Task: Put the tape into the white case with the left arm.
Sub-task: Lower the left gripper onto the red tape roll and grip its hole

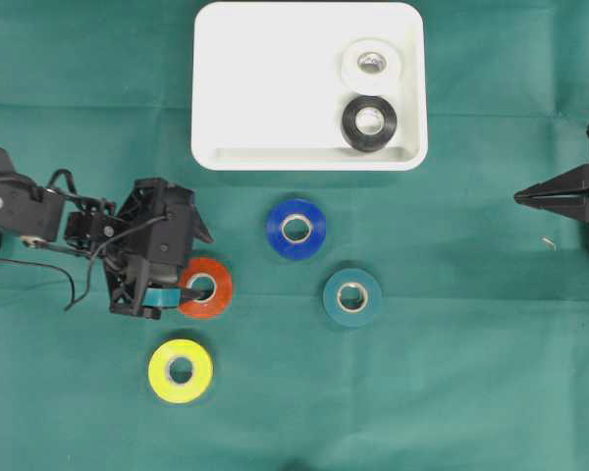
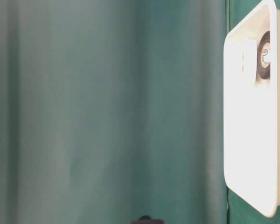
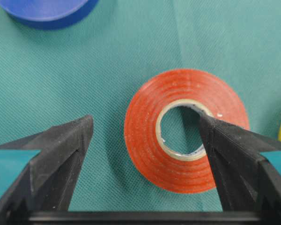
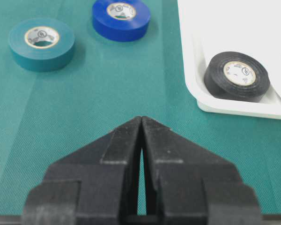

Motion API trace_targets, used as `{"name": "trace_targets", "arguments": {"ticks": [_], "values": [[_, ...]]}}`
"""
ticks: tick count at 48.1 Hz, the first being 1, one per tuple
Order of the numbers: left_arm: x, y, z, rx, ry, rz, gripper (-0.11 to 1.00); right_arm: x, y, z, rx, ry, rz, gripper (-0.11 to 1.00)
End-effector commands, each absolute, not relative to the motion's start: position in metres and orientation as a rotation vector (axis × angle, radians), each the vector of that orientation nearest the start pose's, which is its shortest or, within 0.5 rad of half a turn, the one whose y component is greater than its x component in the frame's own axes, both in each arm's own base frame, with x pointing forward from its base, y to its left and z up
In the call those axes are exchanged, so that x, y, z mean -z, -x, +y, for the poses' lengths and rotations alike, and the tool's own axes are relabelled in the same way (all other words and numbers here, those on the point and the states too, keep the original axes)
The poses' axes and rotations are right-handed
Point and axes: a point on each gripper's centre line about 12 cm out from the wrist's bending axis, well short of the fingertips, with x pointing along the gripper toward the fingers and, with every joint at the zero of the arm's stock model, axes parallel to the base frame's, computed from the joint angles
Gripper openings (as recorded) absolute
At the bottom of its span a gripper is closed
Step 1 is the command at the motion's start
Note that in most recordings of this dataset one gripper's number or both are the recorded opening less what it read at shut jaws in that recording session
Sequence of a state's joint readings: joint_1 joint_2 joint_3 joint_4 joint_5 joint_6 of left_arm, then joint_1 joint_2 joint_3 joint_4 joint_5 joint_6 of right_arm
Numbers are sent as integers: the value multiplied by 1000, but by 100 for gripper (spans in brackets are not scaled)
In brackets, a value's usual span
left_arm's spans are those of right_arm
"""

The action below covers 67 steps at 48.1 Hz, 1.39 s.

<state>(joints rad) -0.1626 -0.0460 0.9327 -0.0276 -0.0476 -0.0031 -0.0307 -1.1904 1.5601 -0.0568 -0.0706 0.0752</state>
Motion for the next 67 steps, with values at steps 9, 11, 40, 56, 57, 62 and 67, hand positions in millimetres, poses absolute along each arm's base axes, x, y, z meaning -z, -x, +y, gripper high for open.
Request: {"name": "trace_targets", "arguments": {"ticks": [9,11,40,56,57,62,67], "values": [[-98,-321,-51,135,-43,865,93,-157,-139,-4,29,-25,282,-9],[-97,-322,-51,133,-41,870,93,-156,-138,-4,29,-25,284,-9],[-95,-323,-51,132,-42,873,72,-156,-138,-4,30,-24,284,-9],[-93,-320,-50,134,-49,917,28,-156,-138,-4,30,-24,284,-9],[-94,-320,-50,134,-49,917,28,-155,-138,-4,29,-25,285,-9],[-96,-320,-51,134,-47,911,28,-157,-139,-4,29,-25,282,-9],[-105,-322,-51,134,-44,894,28,-155,-138,-4,30,-25,285,-9]]}}
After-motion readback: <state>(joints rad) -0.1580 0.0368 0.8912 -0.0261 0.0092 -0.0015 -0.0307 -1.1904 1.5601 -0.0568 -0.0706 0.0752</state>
